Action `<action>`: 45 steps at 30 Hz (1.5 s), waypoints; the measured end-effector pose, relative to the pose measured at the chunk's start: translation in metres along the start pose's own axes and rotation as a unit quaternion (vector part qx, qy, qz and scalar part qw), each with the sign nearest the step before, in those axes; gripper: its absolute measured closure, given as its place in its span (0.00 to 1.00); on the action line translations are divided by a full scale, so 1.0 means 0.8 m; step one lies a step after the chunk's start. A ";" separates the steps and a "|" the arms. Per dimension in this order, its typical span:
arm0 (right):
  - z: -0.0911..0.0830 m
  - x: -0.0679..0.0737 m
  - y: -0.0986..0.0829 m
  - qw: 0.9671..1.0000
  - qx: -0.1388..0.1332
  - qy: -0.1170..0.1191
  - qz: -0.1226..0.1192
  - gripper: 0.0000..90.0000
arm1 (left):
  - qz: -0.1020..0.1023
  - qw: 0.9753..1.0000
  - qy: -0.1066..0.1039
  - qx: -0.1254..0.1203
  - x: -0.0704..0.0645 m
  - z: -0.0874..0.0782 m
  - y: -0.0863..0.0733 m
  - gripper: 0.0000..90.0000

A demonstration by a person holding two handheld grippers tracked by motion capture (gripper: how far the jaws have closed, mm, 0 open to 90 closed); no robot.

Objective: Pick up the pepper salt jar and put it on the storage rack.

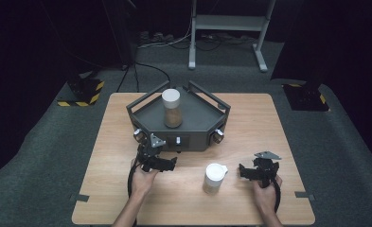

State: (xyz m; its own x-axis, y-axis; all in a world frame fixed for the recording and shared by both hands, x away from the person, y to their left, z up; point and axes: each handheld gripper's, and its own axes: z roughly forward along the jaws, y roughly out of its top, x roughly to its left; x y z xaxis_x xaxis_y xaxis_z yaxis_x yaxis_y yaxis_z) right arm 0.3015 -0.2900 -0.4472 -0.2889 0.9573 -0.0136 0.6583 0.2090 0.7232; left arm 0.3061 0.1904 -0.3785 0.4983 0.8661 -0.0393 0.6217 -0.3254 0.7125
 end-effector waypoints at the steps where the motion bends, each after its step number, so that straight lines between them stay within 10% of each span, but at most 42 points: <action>1: 0.000 0.000 0.000 1.000 0.000 0.000 0.000 0.00 | -0.002 1.000 0.000 0.001 0.000 0.002 -0.002 0.04; 20: 0.000 0.000 0.000 1.000 0.000 -0.001 -0.001 0.00 | 0.025 0.999 0.014 0.022 -0.022 0.049 -0.031 0.04; 45: 0.000 0.001 -0.001 1.000 -0.001 -0.001 -0.001 0.01 | 0.005 1.000 0.029 -0.006 -0.020 0.061 -0.067 0.03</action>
State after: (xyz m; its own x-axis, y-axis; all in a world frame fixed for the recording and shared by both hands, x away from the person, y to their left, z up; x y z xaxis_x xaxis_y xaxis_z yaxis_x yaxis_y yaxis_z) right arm 0.3008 -0.2893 -0.4474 -0.2886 0.9573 -0.0162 0.6566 0.2102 0.7243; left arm 0.2945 0.1754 -0.4506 0.4685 0.8834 0.0077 0.6095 -0.3295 0.7210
